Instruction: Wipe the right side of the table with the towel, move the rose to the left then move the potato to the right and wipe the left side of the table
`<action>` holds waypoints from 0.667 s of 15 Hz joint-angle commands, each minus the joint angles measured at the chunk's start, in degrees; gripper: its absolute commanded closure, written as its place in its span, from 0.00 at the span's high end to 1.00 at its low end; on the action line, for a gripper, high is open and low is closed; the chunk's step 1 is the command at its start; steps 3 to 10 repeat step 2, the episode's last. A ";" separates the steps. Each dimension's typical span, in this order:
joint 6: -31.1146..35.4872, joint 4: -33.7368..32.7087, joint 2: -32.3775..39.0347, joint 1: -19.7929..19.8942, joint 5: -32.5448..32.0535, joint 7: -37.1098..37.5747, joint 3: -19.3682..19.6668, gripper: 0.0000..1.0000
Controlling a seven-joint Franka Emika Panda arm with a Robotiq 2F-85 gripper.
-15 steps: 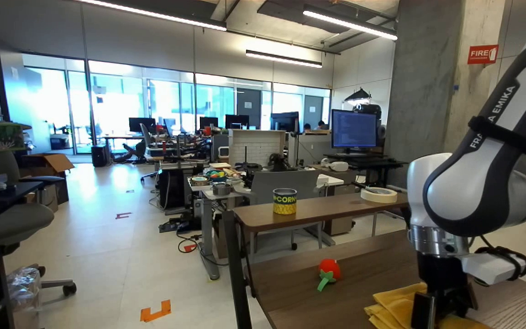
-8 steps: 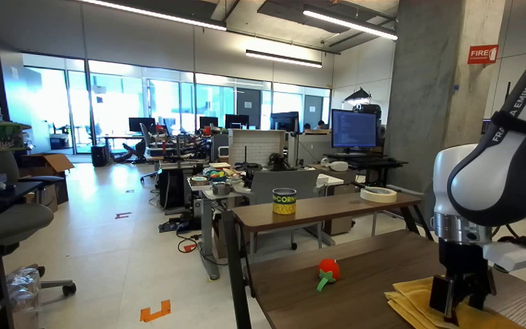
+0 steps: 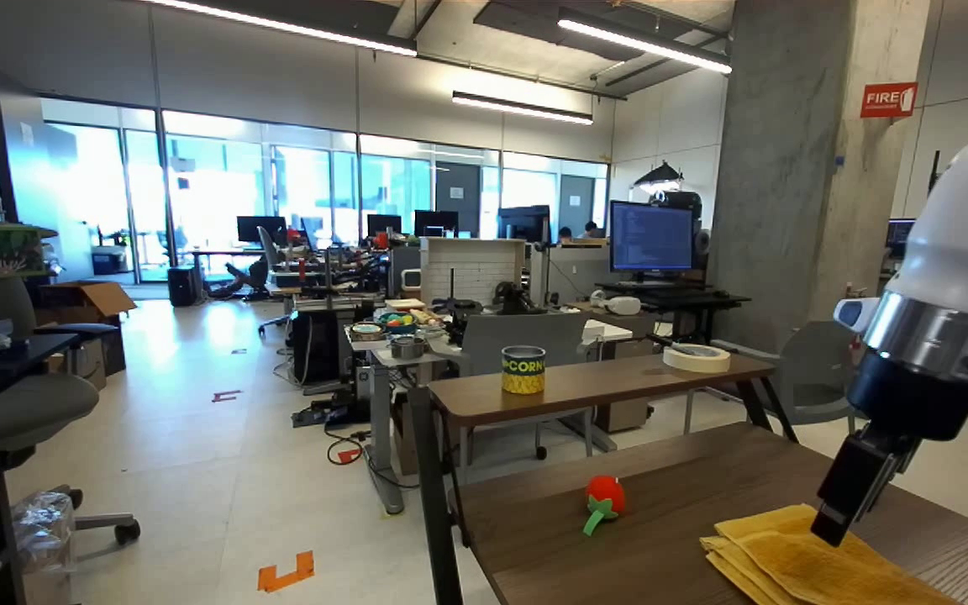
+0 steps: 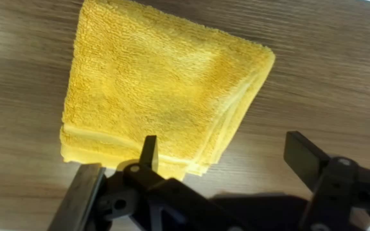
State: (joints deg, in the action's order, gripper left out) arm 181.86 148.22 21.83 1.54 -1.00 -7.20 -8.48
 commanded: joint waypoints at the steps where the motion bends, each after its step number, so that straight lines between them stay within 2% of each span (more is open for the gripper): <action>1: 2.13 2.81 -2.38 0.81 -1.16 0.87 -1.26 1.00; 2: 2.96 4.90 -4.25 1.16 -1.29 1.00 -1.97 1.00; 10: 2.96 4.90 -4.25 1.16 -1.29 1.00 -1.97 1.00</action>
